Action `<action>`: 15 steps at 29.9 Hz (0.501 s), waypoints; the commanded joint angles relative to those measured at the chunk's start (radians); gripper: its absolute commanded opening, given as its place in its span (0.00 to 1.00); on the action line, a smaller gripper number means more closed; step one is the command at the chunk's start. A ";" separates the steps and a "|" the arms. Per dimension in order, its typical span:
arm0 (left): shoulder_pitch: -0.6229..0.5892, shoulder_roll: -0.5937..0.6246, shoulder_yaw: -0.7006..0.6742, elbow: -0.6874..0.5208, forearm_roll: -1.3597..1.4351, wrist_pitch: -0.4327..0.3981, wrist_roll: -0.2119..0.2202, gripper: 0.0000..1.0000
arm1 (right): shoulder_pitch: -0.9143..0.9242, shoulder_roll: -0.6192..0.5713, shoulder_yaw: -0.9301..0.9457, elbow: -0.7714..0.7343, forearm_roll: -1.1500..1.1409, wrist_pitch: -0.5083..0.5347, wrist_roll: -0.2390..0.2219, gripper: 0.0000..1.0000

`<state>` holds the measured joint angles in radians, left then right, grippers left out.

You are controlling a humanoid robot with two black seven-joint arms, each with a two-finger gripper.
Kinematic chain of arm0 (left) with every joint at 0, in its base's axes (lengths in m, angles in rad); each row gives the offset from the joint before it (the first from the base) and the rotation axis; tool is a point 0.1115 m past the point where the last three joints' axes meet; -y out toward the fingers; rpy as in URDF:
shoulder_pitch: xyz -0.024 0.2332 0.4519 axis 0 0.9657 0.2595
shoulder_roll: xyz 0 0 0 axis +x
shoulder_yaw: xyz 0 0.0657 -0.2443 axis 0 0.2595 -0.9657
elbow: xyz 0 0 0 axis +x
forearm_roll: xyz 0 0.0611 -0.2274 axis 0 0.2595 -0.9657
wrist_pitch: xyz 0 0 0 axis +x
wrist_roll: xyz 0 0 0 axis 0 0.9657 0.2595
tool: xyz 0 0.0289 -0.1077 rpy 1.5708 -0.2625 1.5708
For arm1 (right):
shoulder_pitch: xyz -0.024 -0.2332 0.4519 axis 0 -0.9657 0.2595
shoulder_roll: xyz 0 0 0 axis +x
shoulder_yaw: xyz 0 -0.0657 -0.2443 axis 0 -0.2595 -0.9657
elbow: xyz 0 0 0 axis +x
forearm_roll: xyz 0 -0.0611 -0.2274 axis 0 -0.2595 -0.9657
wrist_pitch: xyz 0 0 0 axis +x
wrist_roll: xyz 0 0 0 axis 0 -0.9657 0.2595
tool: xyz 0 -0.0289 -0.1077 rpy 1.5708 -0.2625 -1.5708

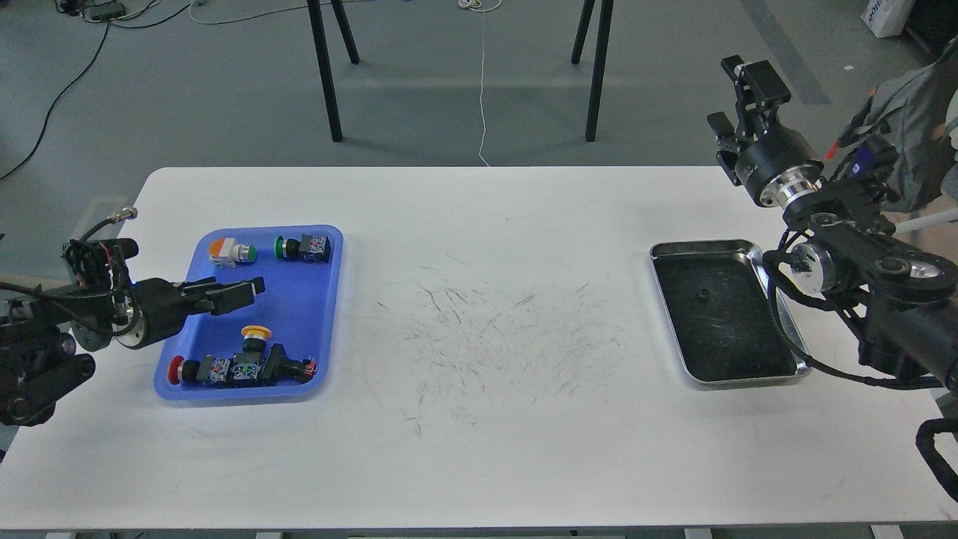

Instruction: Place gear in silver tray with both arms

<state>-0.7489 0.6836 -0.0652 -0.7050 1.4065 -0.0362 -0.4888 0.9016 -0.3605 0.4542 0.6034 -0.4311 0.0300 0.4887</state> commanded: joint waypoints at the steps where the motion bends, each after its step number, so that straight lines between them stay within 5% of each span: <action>1: -0.001 -0.021 0.002 0.027 0.043 0.009 0.000 0.93 | 0.000 0.000 0.000 0.001 0.000 -0.001 0.000 0.92; 15: -0.003 -0.102 0.021 0.148 0.071 0.045 0.000 0.86 | 0.000 0.000 0.012 -0.001 0.000 -0.001 0.000 0.92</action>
<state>-0.7516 0.5856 -0.0472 -0.5608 1.4768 0.0079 -0.4888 0.9018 -0.3604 0.4567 0.6029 -0.4311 0.0306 0.4887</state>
